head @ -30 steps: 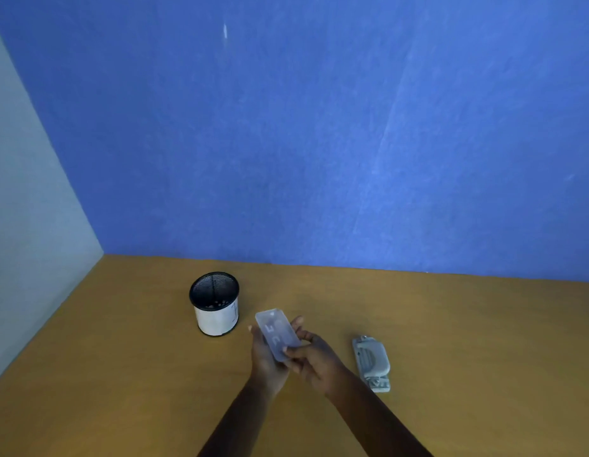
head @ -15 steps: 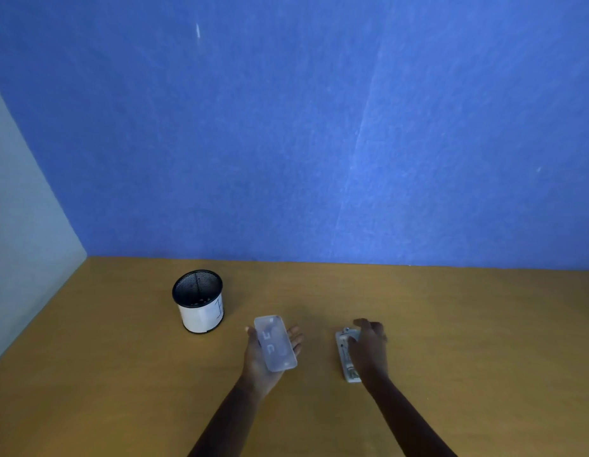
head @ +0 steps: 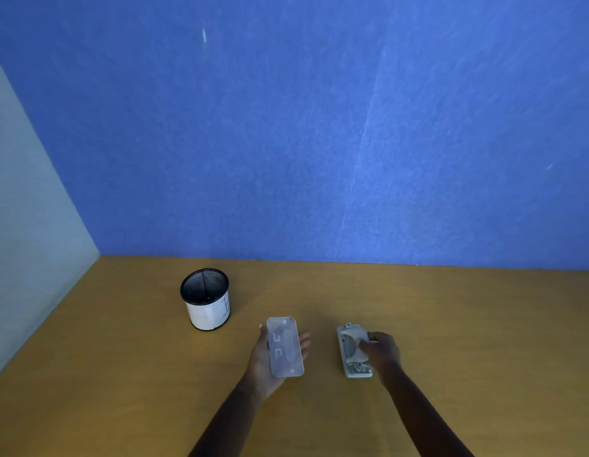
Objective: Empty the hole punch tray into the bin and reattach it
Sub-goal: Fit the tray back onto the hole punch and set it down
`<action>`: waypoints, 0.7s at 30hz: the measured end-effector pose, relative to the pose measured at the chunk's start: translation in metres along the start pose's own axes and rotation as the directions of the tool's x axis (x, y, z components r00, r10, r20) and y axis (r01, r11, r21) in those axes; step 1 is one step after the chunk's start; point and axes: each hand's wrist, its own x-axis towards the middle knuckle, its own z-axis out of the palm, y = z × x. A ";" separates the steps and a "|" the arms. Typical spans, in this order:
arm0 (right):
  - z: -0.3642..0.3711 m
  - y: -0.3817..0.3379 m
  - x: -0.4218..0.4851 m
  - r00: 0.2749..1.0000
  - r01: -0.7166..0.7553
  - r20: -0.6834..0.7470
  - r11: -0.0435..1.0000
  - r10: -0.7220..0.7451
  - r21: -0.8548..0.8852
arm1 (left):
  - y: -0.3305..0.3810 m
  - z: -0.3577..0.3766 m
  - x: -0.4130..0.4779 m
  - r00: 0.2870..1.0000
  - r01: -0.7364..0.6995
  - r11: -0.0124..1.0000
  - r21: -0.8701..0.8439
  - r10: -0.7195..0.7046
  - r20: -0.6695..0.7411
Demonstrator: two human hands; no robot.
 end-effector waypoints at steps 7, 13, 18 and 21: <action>0.015 -0.033 -0.031 0.976 -0.027 0.214 0.940 -0.049 0.340 | -0.006 0.002 -0.002 0.994 -0.031 0.998 0.058 0.024 0.110; 0.024 -0.049 -0.056 0.922 -0.060 0.372 0.913 -0.104 0.404 | -0.011 0.011 0.004 0.994 -0.016 0.999 0.042 0.012 0.104; 0.032 -0.050 -0.059 0.924 -0.042 0.364 0.918 -0.114 0.395 | -0.011 0.015 0.005 0.999 0.016 0.997 0.079 -0.019 0.043; 0.033 -0.048 -0.059 0.926 -0.038 0.360 0.918 -0.116 0.394 | -0.010 0.015 0.003 0.997 0.023 0.996 0.086 -0.029 0.071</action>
